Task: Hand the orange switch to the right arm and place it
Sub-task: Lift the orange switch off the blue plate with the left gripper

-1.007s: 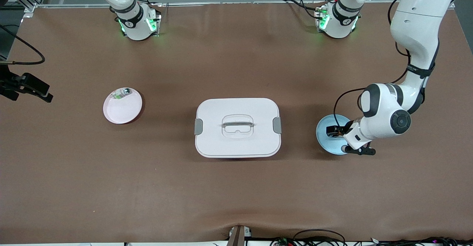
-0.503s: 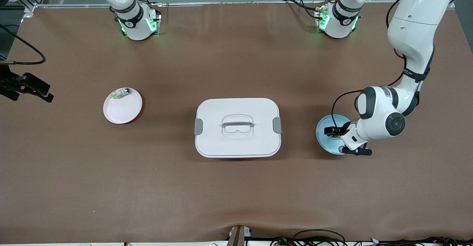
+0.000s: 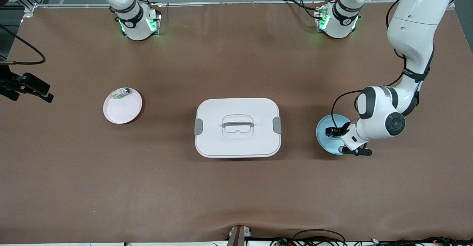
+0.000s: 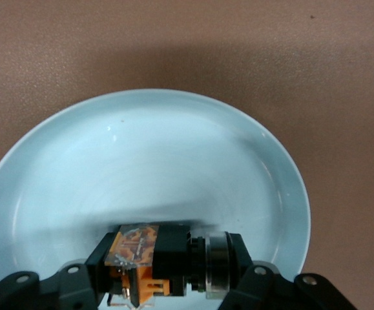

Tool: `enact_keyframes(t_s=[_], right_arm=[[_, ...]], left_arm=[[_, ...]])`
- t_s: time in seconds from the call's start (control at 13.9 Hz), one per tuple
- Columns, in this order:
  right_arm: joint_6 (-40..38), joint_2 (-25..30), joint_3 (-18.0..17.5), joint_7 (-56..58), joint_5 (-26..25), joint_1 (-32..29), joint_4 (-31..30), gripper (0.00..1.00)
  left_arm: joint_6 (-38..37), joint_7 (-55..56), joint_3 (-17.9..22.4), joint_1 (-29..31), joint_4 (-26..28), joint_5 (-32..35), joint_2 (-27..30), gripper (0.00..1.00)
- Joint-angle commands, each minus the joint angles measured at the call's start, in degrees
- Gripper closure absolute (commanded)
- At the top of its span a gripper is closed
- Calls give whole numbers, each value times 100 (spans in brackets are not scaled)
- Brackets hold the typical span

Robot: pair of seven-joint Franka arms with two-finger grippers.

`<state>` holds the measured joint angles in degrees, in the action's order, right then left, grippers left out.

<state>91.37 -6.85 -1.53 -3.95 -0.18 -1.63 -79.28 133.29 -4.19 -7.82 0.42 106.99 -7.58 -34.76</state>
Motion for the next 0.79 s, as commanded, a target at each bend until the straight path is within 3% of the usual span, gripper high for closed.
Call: enact_keyframes(t_s=[0.0,0.36,0.72], right_arm=[[13,88,21,-53,18,14,-61,0],[22,88,21,-53,18,14,-61,0],[39,70,30,-53,45,-13,-61,0]], left_arm=[[74,6,-9,10,-11,-112,4,73],[-144,-55,-9,54,-11,-112,179,73],[-1382,286,-18,344,-64,-130,943,73]])
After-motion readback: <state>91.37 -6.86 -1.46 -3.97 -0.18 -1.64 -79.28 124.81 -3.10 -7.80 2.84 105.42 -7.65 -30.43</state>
